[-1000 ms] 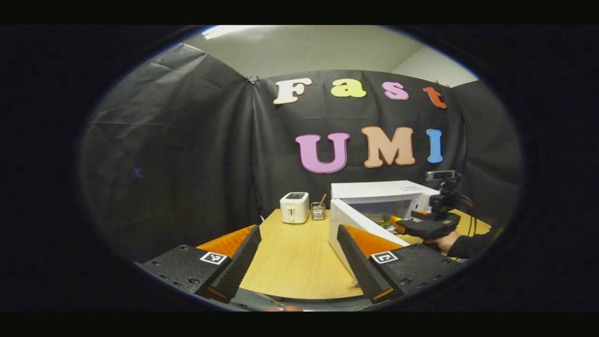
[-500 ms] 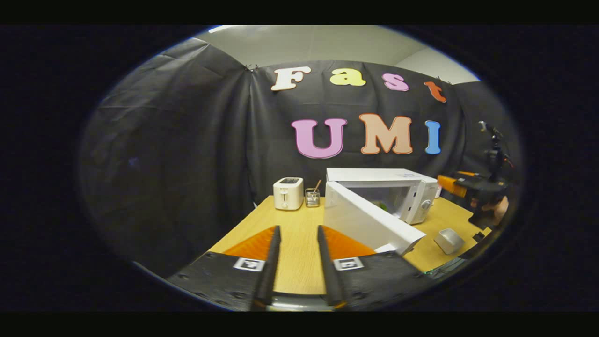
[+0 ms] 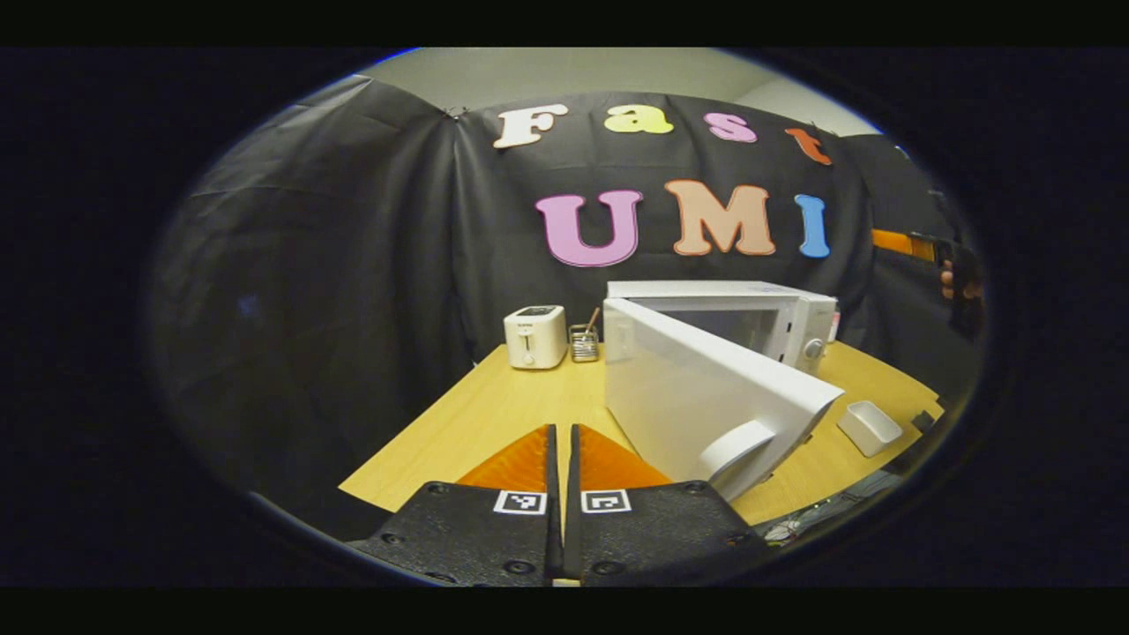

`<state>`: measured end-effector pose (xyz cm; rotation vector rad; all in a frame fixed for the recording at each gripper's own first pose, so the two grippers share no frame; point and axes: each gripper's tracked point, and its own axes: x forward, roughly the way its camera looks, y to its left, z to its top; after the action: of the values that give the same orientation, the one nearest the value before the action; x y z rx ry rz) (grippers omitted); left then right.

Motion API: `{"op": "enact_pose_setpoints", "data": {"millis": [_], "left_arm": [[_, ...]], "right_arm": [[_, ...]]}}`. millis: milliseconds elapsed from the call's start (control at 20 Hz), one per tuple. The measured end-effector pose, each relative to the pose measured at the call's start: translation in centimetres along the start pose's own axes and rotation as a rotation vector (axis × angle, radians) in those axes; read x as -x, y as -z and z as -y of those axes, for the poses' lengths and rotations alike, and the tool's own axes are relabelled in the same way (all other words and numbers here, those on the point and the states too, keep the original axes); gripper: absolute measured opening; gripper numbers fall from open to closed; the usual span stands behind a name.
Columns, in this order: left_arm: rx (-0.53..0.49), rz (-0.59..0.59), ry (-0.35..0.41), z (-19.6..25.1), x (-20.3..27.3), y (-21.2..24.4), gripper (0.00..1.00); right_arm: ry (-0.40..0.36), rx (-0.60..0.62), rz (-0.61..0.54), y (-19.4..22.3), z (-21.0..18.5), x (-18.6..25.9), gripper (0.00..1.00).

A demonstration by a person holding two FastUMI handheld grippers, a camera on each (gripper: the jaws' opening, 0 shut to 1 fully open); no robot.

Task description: Open the microwave oven with the left hand, put the food in, and close the microwave oven.

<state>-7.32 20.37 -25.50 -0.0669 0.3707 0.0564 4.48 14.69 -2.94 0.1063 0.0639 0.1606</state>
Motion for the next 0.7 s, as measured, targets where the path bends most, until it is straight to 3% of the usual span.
{"op": "enact_pose_setpoints", "data": {"millis": [50,100,150,250,300,350,400,500,550,700], "left_arm": [[0.002,-0.002,0.015,0.7,-0.2,0.2,0.0],[0.001,-0.004,0.026,1.4,-0.4,0.4,0.0],[-0.003,-0.007,0.038,2.0,-0.6,0.7,0.01],[-0.013,-0.009,0.059,3.1,-1.0,0.9,0.0],[-0.018,-0.009,0.067,3.5,-1.2,0.9,0.0],[-0.022,-0.008,0.074,4.0,-1.3,0.9,0.0],[-0.031,-0.006,0.069,4.2,-1.5,0.8,0.0],[-0.042,-0.011,0.093,5.1,-1.9,0.8,0.0],[-0.048,-0.01,0.1,5.5,-2.1,0.8,0.0],[-0.063,-0.003,0.137,7.5,-2.6,0.4,0.0]], "right_arm": [[0.006,0.001,0.004,-0.5,0.3,0.2,0.89],[0.013,-0.003,0.006,-0.8,0.7,0.3,0.97],[0.022,-0.005,0.004,-0.9,1.1,0.4,0.89],[0.034,-0.004,-0.004,-1.2,1.8,0.7,0.89],[0.04,-0.001,-0.01,-1.1,2.1,0.8,0.97],[0.043,0.0,-0.014,-1.1,2.4,0.9,0.97],[0.047,0.001,-0.016,-1.3,2.6,0.9,0.89],[0.052,-0.001,-0.021,-1.4,3.1,1.1,0.89],[0.053,-0.001,-0.023,-1.4,3.2,1.1,0.97],[0.053,0.012,-0.031,-1.4,3.6,1.1,0.97]]}}
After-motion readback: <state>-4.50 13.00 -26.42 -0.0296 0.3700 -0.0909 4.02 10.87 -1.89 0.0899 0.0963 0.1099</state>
